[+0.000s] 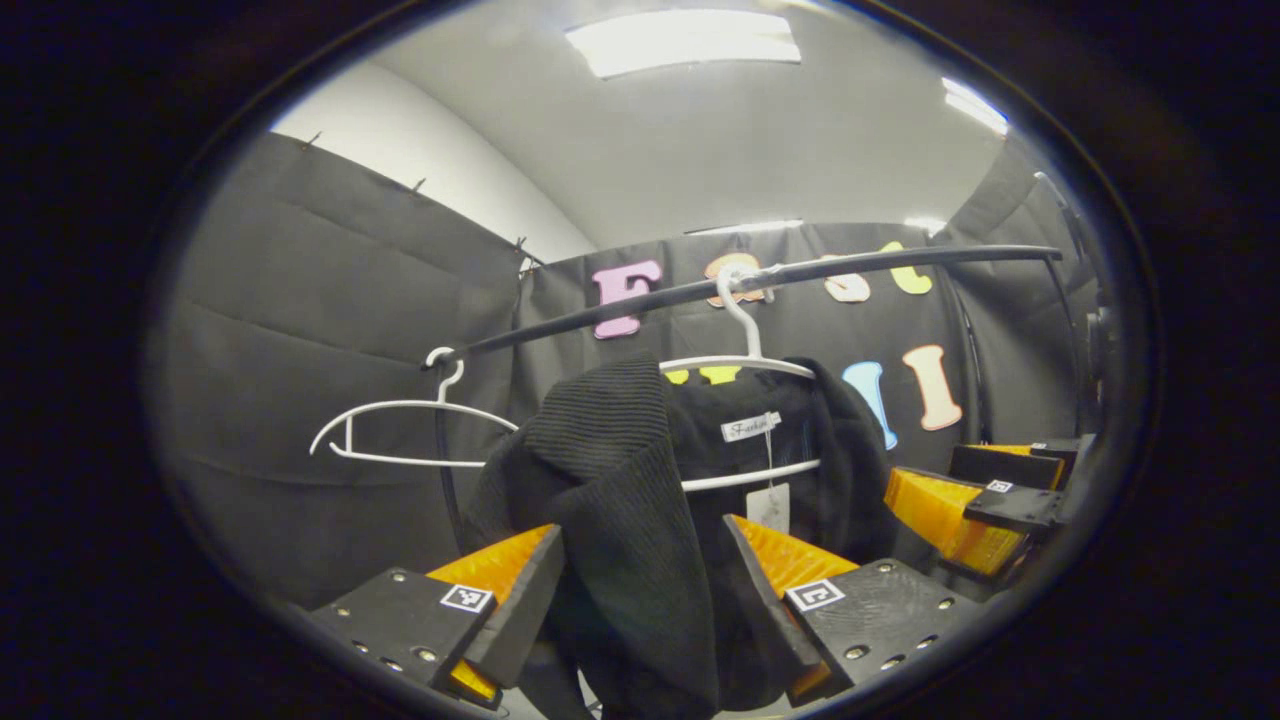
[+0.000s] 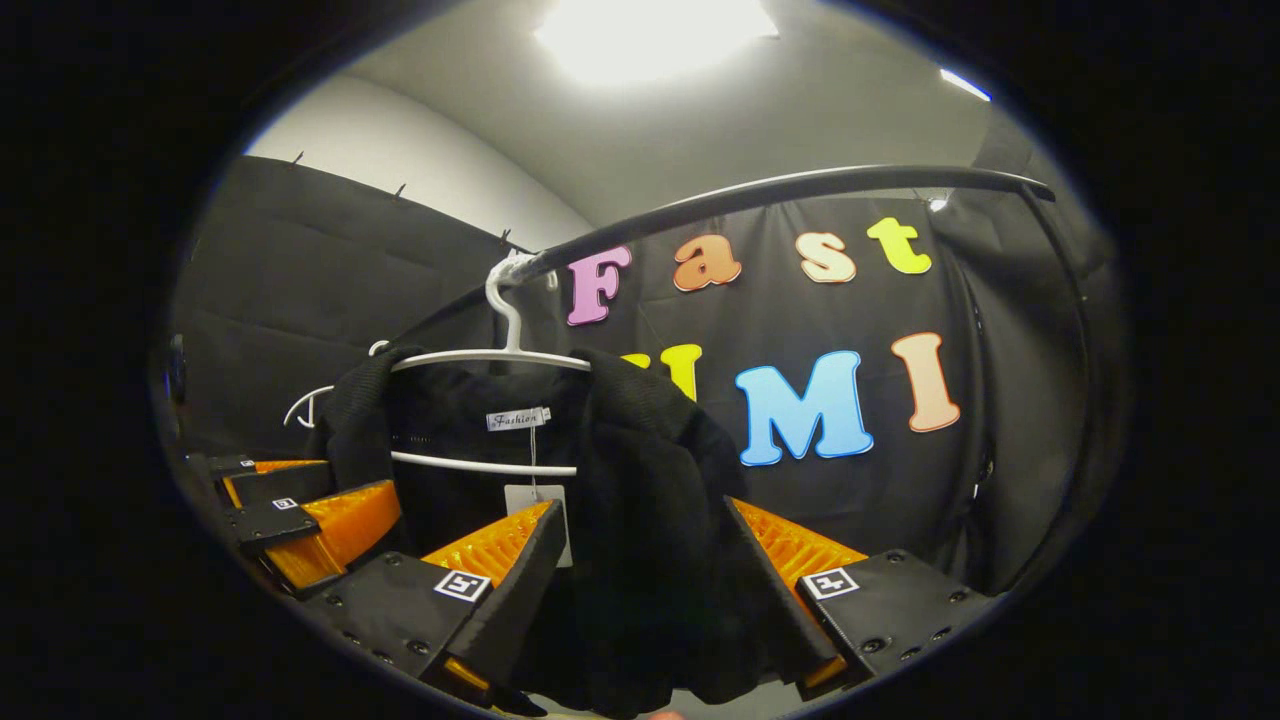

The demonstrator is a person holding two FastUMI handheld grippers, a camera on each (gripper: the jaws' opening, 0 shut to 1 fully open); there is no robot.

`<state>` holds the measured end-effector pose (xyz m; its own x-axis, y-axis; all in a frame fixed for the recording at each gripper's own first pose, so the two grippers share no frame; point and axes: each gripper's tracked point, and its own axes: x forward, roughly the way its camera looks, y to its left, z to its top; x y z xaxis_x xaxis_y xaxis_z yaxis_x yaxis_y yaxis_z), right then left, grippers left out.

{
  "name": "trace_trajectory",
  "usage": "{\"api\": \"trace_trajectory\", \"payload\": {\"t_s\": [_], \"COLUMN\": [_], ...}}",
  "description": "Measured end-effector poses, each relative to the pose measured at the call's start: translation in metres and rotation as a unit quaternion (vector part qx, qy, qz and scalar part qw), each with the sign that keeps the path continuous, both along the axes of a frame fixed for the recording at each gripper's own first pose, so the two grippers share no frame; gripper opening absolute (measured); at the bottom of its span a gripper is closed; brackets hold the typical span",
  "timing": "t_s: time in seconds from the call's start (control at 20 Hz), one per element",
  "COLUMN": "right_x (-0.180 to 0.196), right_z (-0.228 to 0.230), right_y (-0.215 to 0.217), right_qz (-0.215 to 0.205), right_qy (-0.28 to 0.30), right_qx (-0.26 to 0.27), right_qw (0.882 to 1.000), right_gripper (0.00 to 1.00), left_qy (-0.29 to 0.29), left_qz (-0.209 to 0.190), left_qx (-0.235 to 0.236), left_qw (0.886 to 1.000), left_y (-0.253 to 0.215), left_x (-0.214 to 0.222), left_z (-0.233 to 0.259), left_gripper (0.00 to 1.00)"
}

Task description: Grasp the clothes on the hanger with both hands and then place them into the laundry hamper below.

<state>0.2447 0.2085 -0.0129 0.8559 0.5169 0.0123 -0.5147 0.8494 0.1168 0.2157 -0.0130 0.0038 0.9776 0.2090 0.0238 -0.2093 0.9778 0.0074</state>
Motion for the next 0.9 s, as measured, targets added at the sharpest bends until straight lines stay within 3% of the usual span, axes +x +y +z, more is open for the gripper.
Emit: {"api": "trace_trajectory", "payload": {"t_s": [0.45, 0.8, 0.85, 0.9], "right_x": [0.034, 0.058, 0.061, 0.065], "right_z": [-0.022, -0.033, -0.034, -0.035], "right_y": [0.032, 0.040, 0.042, 0.042], "right_qz": [0.031, 0.002, 0.001, -0.003], "right_qy": [0.022, 0.029, 0.031, 0.033], "right_qx": [-0.001, -0.004, -0.002, 0.000], "right_qw": [0.999, 1.000, 1.000, 0.999], "right_gripper": [0.97, 0.97, 0.93, 0.96], "left_qy": [0.020, 0.041, 0.045, 0.049], "left_qz": [0.045, 0.066, 0.068, 0.072], "left_qx": [0.034, 0.039, 0.038, 0.036], "left_qw": [0.998, 0.996, 0.996, 0.996], "left_y": [0.005, 0.007, 0.007, 0.009], "left_x": [0.023, 0.032, 0.034, 0.036], "left_z": [-0.015, -0.031, -0.034, -0.038], "left_gripper": [0.90, 0.90, 0.90, 0.91]}}
